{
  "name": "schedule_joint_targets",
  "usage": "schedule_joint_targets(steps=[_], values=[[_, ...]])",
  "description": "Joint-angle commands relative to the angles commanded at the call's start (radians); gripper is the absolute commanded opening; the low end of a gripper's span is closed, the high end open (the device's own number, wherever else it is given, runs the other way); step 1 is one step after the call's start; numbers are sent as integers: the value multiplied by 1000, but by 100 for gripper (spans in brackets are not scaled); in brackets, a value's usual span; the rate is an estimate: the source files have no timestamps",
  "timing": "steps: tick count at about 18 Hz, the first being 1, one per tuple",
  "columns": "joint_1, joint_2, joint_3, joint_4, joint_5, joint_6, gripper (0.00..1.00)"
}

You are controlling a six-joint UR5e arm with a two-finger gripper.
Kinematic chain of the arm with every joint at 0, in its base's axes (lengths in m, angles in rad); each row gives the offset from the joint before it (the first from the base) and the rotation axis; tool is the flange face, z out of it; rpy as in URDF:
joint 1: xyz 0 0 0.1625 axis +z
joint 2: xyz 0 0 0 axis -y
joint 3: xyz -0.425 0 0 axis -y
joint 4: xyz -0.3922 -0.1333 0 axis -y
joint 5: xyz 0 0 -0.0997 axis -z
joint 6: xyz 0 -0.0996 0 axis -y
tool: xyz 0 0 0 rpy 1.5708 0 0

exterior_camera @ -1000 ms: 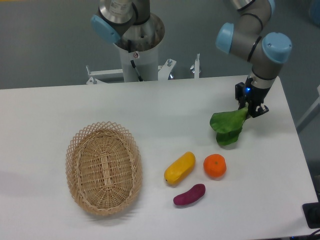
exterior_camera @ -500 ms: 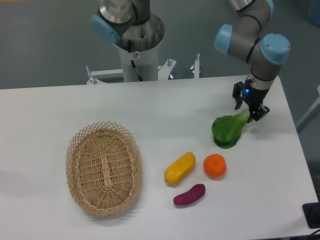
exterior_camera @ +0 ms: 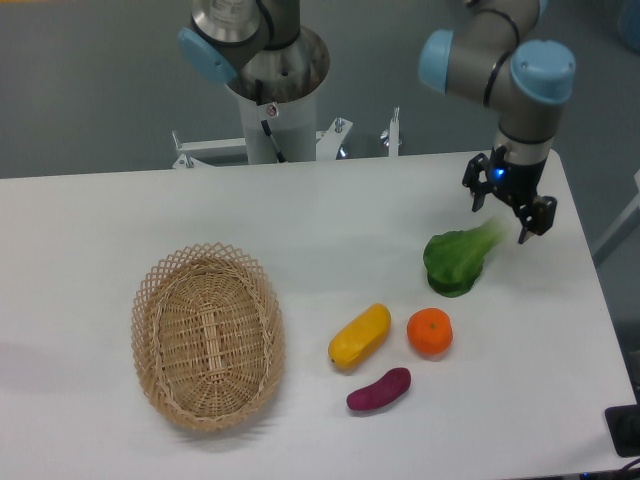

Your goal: Place the green vegetable on the table

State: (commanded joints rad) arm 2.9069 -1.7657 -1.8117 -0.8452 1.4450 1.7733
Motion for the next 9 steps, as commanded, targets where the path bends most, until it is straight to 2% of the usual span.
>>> schedule_joint_targets(steps=[5, 9], values=[[9, 43, 44, -37, 3, -3, 100], [34, 55, 135, -178, 9, 15, 100]])
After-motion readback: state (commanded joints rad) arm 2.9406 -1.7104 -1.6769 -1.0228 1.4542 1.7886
